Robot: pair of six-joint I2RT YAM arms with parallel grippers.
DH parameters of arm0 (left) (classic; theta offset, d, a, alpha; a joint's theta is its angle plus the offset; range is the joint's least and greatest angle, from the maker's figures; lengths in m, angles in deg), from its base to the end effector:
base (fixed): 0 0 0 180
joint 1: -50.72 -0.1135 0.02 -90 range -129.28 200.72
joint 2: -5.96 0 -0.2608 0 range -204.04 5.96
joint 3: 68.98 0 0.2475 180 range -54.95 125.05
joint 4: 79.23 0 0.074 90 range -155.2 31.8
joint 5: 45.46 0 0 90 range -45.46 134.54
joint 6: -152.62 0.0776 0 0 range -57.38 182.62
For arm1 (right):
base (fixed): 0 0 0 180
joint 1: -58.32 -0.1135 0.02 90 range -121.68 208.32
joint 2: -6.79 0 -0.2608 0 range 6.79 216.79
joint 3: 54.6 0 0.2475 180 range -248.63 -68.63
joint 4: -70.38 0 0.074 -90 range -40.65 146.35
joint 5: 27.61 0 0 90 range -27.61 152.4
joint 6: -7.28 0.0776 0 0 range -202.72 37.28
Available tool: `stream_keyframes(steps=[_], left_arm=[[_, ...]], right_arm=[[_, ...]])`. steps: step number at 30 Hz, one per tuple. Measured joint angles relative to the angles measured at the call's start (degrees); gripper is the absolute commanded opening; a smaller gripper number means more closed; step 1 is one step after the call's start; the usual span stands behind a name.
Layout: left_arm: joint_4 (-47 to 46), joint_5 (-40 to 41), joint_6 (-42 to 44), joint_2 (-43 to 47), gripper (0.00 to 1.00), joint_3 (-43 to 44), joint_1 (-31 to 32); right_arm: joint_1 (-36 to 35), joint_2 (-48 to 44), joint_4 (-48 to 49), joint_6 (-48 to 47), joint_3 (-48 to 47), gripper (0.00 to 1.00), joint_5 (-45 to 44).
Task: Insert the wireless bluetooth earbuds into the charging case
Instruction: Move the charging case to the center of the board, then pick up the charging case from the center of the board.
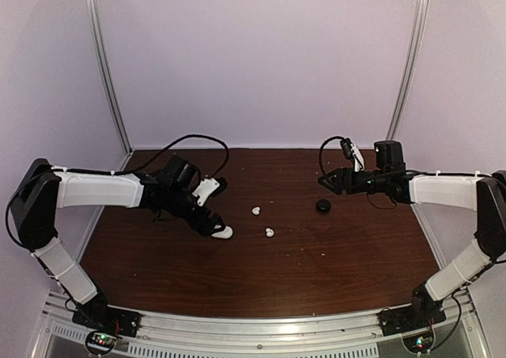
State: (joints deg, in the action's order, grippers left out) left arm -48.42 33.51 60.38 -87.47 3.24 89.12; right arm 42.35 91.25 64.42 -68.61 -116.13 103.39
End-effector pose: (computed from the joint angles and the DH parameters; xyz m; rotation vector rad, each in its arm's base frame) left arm 0.2719 -0.2345 0.1659 0.8663 2.3824 -0.5322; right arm 0.3117 0.1422 0.2126 -0.4876 2.0505 1.0584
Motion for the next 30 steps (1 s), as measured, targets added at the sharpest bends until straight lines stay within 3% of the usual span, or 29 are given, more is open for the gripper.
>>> stream_keyframes(steps=[8, 15, 22, 30], left_arm=[[-3.7, -3.8, 12.5, 0.2, 0.82, -6.8, 0.1], [-5.0, -5.9, 25.6, -2.1, 0.81, -5.3, 0.1], [-2.8, -8.2, 33.1, -8.9, 0.76, -0.1, -0.4], [0.1, -11.2, 37.9, -12.4, 0.57, 1.5, -1.6]], right_arm=[[-1.6, -1.6, -1.2, -0.4, 0.0, 0.8, 2.6], [-2.5, -3.0, -1.2, -0.4, 0.6, 0.79, 4.2], [-2.7, -4.9, -1.0, -0.4, 1.3, 0.79, 5.2], [-2.8, -5.6, -1.0, -0.4, 1.4, 0.78, 5.6]])
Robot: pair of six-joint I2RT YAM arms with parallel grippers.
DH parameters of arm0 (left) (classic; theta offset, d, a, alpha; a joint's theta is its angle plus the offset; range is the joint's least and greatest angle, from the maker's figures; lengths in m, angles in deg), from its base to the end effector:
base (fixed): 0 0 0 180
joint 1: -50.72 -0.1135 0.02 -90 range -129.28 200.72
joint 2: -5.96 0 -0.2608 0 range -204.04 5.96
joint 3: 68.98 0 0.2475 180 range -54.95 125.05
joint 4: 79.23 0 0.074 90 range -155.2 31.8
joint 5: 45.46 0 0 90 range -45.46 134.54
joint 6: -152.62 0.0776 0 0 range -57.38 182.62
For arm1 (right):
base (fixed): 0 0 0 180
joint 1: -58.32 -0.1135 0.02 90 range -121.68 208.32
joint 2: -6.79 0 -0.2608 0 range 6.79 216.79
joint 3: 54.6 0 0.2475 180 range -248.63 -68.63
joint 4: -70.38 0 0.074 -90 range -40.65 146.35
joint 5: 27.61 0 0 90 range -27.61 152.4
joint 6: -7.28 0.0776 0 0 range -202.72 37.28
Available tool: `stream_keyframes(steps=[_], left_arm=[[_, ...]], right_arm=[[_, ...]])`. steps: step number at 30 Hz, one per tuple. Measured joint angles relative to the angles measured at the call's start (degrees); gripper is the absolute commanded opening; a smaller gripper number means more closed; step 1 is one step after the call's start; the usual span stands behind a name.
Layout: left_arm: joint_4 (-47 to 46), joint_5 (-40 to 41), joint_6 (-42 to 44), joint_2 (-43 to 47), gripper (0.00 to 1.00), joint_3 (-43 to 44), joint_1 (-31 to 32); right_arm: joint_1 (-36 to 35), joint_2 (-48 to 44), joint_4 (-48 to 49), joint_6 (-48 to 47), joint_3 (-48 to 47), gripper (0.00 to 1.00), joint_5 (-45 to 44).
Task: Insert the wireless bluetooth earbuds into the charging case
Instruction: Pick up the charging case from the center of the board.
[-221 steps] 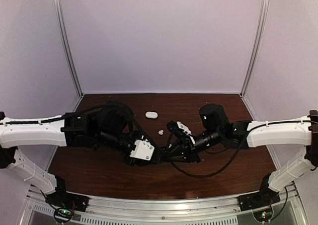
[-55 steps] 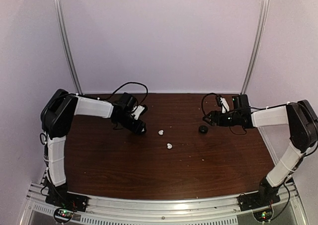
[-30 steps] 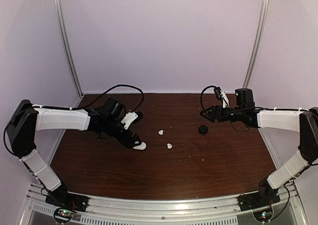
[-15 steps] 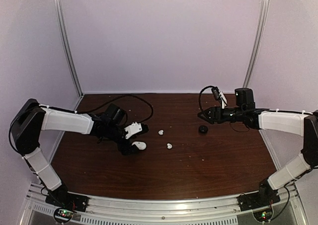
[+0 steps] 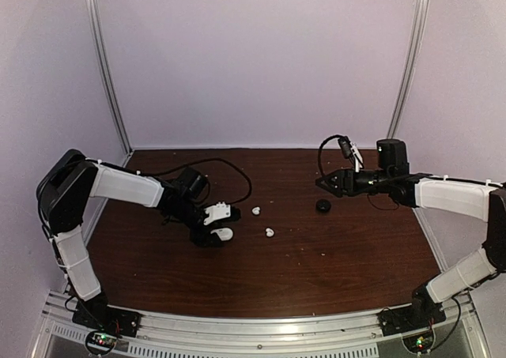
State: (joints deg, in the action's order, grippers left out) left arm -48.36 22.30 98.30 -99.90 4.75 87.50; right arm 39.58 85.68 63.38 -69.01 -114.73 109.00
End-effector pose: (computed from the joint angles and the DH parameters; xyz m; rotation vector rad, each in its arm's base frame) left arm 0.2764 -0.2433 0.1028 1.6537 2.0472 -0.5227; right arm 0.2837 0.1558 0.2345 -0.6252 1.9652 1.1726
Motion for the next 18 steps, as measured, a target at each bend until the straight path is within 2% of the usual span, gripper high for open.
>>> stream_keyframes(steps=[8, 18], left_arm=[[1.9, -1.4, 2.9, 0.8, 0.37, 0.0, 2.7], [2.4, 3.8, 3.3, 5.7, 0.32, -3.0, 16.2]], right_arm=[[-0.1, -0.4, -0.2, 0.0, 0.8, 0.78, 0.2], [-0.4, -1.9, -0.5, 0.1, 1.5, 0.77, 0.8]])
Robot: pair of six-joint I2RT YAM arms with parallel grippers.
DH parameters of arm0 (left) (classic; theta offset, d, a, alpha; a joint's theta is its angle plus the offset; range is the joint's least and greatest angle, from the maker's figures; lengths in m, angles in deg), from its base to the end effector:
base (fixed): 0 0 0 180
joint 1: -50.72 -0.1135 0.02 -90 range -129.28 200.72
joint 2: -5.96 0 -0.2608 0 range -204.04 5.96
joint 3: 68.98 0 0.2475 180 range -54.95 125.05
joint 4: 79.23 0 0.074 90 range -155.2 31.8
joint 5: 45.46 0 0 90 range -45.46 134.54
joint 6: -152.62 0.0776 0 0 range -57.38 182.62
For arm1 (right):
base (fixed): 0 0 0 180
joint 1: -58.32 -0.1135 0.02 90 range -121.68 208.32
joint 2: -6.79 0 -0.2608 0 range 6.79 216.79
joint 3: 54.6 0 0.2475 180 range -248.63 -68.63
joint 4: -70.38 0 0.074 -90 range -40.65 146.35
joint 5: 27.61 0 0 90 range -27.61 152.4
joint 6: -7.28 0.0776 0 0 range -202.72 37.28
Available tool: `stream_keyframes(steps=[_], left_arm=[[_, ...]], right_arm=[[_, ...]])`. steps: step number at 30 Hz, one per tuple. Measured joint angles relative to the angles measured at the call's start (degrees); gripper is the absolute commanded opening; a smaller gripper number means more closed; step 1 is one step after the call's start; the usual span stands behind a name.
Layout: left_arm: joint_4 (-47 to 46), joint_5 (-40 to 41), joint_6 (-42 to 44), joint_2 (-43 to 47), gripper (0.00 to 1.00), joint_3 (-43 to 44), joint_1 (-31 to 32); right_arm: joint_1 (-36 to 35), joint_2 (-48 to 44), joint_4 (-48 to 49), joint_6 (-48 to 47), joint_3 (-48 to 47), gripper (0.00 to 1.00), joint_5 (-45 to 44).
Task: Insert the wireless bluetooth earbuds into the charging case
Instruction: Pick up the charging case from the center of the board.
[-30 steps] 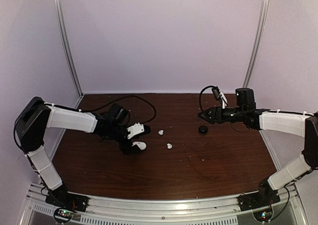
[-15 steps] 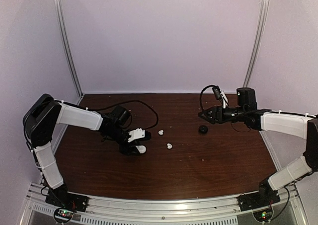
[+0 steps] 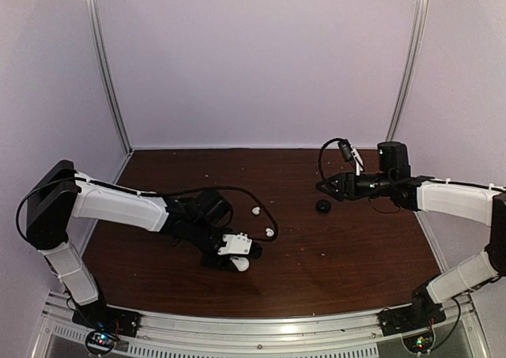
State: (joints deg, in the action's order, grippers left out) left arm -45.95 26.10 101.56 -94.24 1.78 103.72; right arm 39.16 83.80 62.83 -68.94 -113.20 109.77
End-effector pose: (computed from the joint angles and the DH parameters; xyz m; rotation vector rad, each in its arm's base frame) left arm 0.1907 -0.2938 0.1173 1.9885 1.7763 -0.5084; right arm 0.2741 0.1557 0.2341 -0.6398 1.9651 1.1919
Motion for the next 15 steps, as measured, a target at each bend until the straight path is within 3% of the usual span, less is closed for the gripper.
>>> stream_keyframes(steps=[15], left_arm=[[-5.3, 20.3, 7.0, 11.1, 0.27, -1.4, 13.6]], right_arm=[[-8.8, 0.0, -2.1, 0.9, 1.8, 0.75, 0.7]])
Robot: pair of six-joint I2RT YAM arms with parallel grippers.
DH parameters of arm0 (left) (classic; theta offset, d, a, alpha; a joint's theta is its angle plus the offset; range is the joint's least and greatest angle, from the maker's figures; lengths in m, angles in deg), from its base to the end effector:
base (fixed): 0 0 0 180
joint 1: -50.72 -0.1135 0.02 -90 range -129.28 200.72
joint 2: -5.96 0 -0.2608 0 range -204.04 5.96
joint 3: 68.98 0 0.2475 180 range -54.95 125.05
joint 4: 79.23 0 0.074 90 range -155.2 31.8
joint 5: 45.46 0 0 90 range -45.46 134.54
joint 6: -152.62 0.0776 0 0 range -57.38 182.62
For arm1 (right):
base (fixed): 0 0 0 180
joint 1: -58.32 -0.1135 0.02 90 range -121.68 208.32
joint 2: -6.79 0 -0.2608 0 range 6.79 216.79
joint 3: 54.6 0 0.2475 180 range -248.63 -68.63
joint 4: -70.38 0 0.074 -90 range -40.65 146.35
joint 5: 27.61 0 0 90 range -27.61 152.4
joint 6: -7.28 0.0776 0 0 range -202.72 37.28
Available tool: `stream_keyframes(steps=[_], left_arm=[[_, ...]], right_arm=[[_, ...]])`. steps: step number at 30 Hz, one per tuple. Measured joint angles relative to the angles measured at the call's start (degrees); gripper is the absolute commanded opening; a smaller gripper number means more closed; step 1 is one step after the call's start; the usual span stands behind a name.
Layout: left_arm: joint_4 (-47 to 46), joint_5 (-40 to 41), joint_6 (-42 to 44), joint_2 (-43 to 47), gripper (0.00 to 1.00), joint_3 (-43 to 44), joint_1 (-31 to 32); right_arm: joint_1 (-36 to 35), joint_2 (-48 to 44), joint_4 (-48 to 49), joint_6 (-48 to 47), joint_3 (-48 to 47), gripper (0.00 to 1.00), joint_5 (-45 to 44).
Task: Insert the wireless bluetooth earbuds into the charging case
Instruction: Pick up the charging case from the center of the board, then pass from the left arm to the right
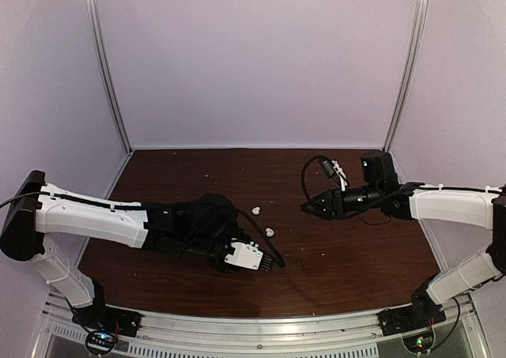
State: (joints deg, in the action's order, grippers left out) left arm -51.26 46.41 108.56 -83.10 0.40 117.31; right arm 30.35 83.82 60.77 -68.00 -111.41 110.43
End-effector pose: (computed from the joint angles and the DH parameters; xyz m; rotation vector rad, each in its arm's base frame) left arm 0.1417 -0.3210 0.1789 1.9922 1.3487 -0.1284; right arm 0.2405 0.1930 0.2195 -0.7807 2.0232 1.3143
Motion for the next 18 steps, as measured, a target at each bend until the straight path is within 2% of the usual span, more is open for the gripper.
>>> stream_keyframes(steps=[6, 12, 16, 18], left_arm=[[-2.4, 4.9, 1.8, 2.6, 0.27, 0.0, 1.8], [-4.0, 6.2, 2.4, 4.0, 0.28, 0.0, 2.0], [-5.2, 4.5, 0.8, 4.6, 0.27, 0.0, 1.8], [-5.3, 0.6, -1.8, 4.9, 0.27, 0.1, 0.9]], right_arm=[[-2.6, 0.0, 0.5, 0.6, 0.6, 0.74, 1.2], [-4.5, 0.0, 3.1, 2.7, 2.6, 0.73, 2.8], [-5.4, 0.1, 4.4, 3.0, 2.6, 0.75, 3.7], [-5.5, -0.2, 4.4, 1.9, 2.6, 0.76, 3.6]])
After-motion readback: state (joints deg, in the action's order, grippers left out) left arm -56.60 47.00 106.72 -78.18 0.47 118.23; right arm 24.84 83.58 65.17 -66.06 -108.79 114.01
